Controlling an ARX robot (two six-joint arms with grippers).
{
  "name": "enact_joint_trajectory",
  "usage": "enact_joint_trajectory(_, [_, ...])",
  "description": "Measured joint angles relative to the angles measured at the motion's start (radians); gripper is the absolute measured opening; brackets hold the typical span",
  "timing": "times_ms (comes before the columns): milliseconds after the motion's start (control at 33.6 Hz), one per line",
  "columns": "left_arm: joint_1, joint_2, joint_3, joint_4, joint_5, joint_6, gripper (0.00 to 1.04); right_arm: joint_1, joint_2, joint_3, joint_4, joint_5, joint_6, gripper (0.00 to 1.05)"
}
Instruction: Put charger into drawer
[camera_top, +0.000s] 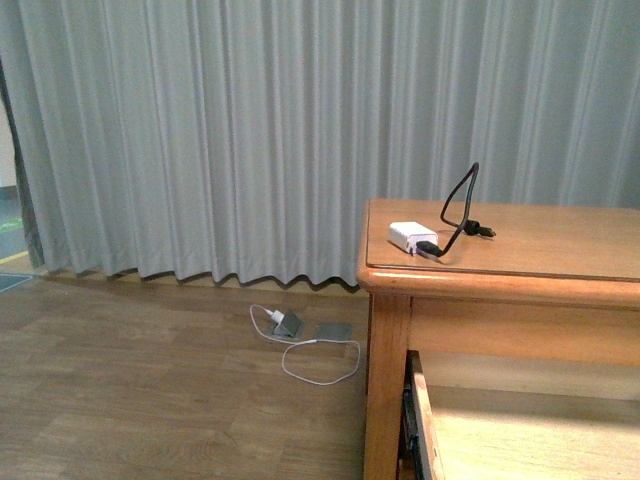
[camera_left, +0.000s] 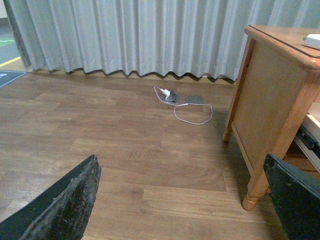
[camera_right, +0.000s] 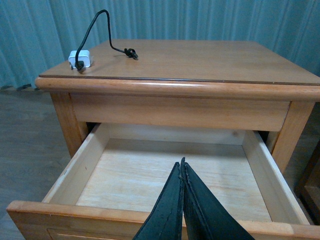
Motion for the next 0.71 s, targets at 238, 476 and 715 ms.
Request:
enact_joint_trajectory(238, [0.0, 0.0, 0.0, 0.0, 0.0, 0.0, 0.98, 0.002, -0.097, -0.051, -0.041, 0.006, 0.0, 0.01])
enact_joint_trajectory(476, [0.0, 0.0, 0.0, 0.0, 0.0, 0.0, 0.98, 0.002, -0.167, -0.051, -0.108, 0.006, -0.002, 0.03])
enact_joint_trajectory(715, [0.0, 0.0, 0.0, 0.0, 0.0, 0.0, 0.98, 0.002, -0.171, -0.051, -0.109, 0.006, -0.001, 0.49])
